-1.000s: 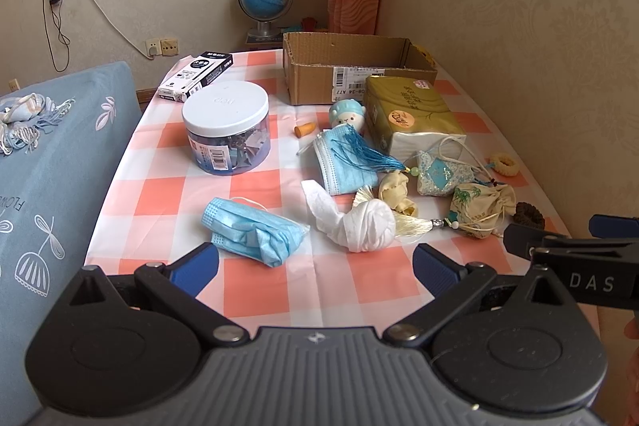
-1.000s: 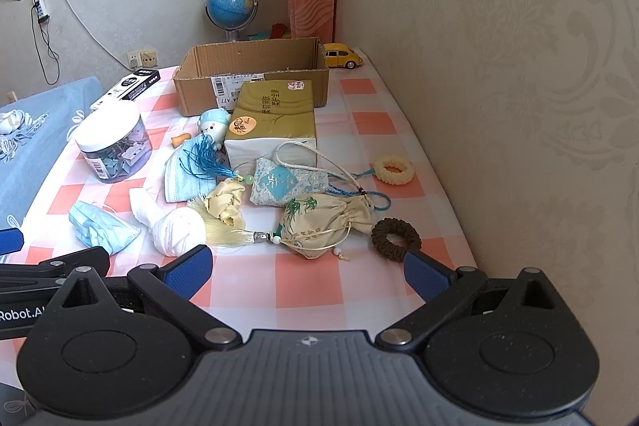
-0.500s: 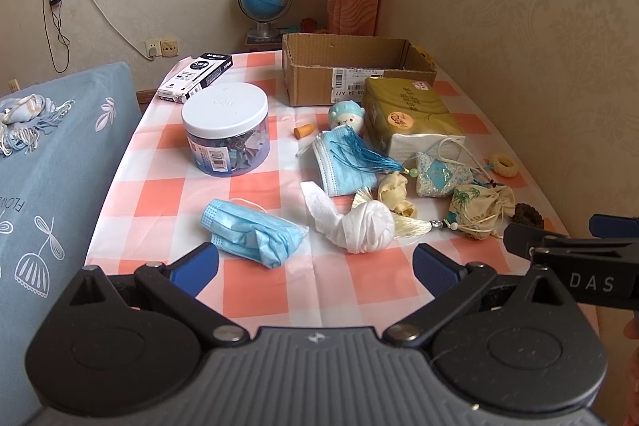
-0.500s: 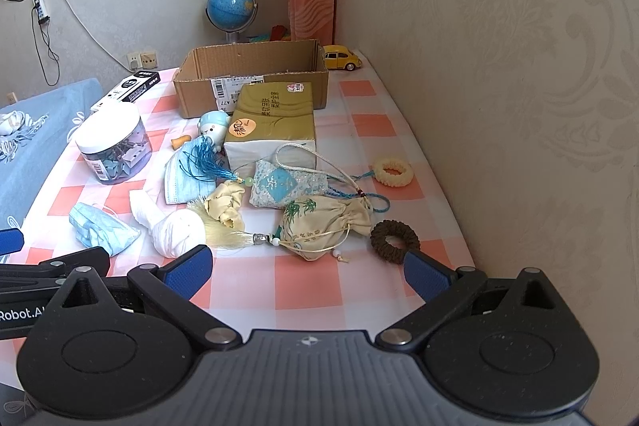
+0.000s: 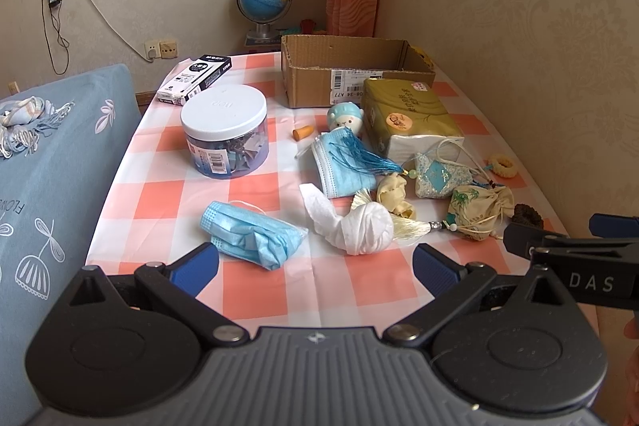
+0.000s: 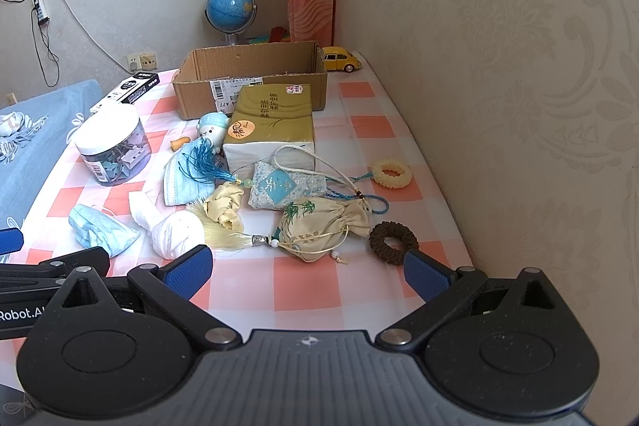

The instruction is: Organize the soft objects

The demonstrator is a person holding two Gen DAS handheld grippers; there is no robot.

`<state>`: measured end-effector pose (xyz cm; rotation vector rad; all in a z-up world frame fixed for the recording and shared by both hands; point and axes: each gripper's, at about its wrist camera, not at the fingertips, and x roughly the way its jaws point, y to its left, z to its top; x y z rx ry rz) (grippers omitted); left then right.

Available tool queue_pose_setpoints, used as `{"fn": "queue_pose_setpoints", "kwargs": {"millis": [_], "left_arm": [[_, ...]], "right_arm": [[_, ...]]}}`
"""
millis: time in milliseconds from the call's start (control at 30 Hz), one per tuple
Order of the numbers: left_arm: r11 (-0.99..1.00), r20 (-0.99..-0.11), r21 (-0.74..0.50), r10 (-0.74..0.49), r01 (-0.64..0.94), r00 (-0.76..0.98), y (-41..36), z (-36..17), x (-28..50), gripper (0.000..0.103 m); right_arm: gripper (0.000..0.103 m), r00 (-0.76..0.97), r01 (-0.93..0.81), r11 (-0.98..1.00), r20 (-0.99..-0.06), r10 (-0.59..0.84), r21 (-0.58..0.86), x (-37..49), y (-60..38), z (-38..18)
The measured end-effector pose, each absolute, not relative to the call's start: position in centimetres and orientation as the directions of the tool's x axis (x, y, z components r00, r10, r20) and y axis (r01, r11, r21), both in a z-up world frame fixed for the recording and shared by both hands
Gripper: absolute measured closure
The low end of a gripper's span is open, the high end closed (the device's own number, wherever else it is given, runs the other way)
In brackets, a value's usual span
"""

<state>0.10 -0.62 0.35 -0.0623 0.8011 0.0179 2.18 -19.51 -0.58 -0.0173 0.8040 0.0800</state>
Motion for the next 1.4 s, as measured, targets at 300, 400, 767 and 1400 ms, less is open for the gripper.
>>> {"fn": "queue_pose_setpoints", "kwargs": {"millis": [300, 400, 767, 1400], "left_arm": [[0.998, -0.718, -0.053, -0.015, -0.034, 0.696, -0.6, 0.4, 0.2, 0.000], [0.998, -0.718, -0.053, -0.019, -0.027, 0.695, -0.6, 0.5, 0.3, 0.000], [0.999, -0.715, -0.039, -0.043, 0.022, 0.698, -0.6, 0.3, 0.8, 0.000], [0.996, -0.691, 0.019, -0.049, 0.086, 0.721, 1.9, -2.1, 2.5, 0.000]], "right_arm": [[0.000, 0.694, -0.077, 0.997, -0.717, 0.062, 0.012, 2.2, -19.6, 0.0], [0.000, 0.696, -0.078, 0.997, -0.715, 0.061, 0.009, 2.2, -19.5, -0.1], [0.000, 0.704, -0.092, 0.996, -0.707, 0.064, -0.001, 2.4, -19.5, -0.3], [0.000, 0.710, -0.176, 0.984, -0.696, 0.108, -0.027, 3.8, -22.6, -3.7]]}}
